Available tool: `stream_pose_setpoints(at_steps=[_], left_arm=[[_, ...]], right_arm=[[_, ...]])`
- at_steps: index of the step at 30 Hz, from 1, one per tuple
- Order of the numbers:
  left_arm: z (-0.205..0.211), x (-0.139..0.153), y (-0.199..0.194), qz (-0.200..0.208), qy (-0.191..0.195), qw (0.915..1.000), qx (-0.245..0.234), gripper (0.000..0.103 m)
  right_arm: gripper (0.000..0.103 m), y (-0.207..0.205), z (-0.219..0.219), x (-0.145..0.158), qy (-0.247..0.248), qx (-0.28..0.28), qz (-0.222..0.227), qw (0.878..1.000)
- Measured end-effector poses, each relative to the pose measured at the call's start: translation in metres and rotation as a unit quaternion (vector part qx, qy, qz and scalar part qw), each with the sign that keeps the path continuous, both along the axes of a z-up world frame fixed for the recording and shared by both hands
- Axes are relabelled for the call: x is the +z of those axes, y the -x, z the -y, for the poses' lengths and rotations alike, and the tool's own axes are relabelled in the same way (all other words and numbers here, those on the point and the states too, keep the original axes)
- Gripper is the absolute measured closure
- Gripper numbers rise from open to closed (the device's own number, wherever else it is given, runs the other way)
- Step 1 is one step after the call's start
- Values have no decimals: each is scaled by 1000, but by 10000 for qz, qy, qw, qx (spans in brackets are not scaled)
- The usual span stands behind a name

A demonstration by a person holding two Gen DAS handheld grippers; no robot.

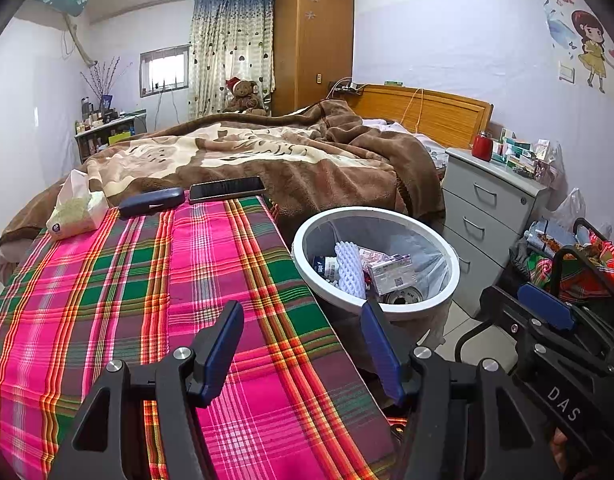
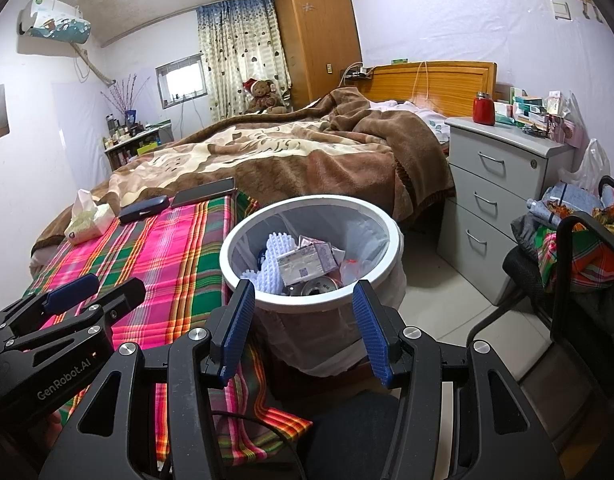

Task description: Collect trash

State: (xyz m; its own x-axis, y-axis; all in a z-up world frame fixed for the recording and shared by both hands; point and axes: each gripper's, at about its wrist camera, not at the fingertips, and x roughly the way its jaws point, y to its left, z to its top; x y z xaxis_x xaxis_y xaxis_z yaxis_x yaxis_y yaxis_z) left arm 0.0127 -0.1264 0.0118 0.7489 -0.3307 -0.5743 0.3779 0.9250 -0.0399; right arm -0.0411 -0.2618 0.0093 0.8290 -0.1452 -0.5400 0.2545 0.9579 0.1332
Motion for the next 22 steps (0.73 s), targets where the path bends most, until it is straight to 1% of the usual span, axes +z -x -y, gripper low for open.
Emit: stream_pose_setpoints(at_steps=[22], left_arm=[[1,1,4,19,-47,10000,12,42]], right_arm=[[50,0,-1,0,-12,9,-9,10000]])
